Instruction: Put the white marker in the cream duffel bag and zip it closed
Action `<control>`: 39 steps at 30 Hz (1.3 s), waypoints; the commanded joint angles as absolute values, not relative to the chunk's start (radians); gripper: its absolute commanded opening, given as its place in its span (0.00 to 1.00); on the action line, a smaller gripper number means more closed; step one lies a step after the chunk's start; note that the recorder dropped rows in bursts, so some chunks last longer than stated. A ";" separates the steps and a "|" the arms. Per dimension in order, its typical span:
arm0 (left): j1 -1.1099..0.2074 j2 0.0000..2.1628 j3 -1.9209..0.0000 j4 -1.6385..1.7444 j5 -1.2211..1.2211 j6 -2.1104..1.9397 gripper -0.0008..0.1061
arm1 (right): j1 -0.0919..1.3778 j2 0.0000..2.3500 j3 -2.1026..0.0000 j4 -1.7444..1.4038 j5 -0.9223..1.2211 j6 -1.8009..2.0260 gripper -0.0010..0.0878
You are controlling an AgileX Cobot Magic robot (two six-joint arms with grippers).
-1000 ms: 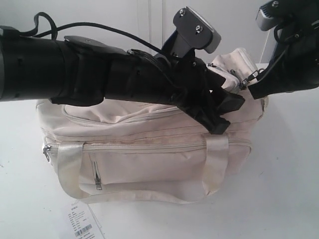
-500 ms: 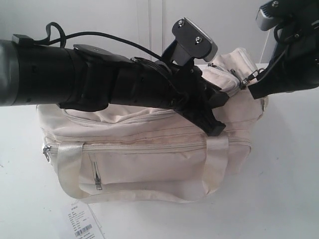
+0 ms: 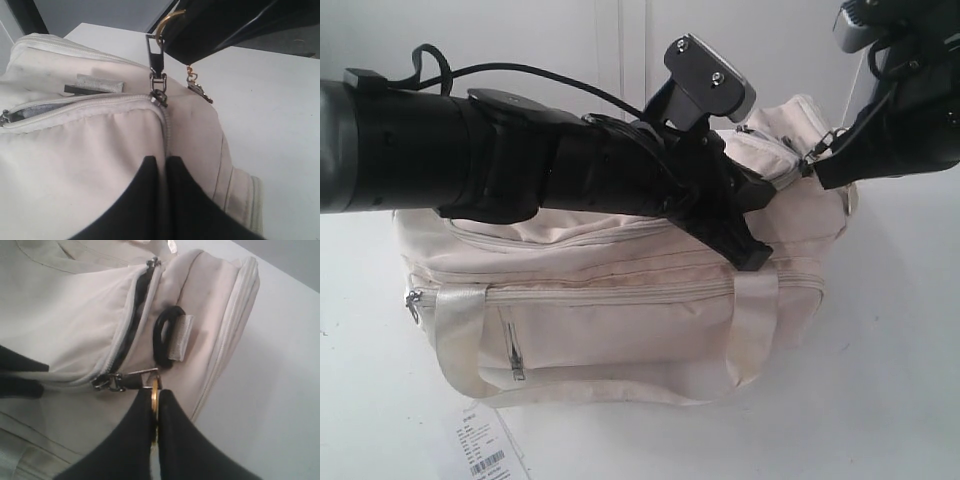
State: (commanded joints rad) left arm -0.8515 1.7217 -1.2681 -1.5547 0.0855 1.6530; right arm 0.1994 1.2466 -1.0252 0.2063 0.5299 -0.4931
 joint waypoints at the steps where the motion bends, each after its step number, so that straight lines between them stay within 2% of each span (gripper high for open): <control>1: -0.851 1.722 -1.268 -1.555 0.090 1.653 0.01 | 0.199 1.255 -1.025 0.206 0.525 -0.493 0.01; 14: -0.851 1.722 -1.268 -1.555 0.108 1.653 0.01 | 0.199 1.366 -1.031 0.210 0.390 -0.504 0.01; 39: -0.851 1.722 -1.268 -1.555 0.106 1.653 0.01 | 0.199 1.504 -1.149 0.210 0.376 -0.513 0.01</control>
State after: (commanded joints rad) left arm -0.8515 1.7217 -1.2681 -1.5547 0.1057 1.6530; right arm 0.1994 1.5037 -1.1490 0.2103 0.3760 -0.5132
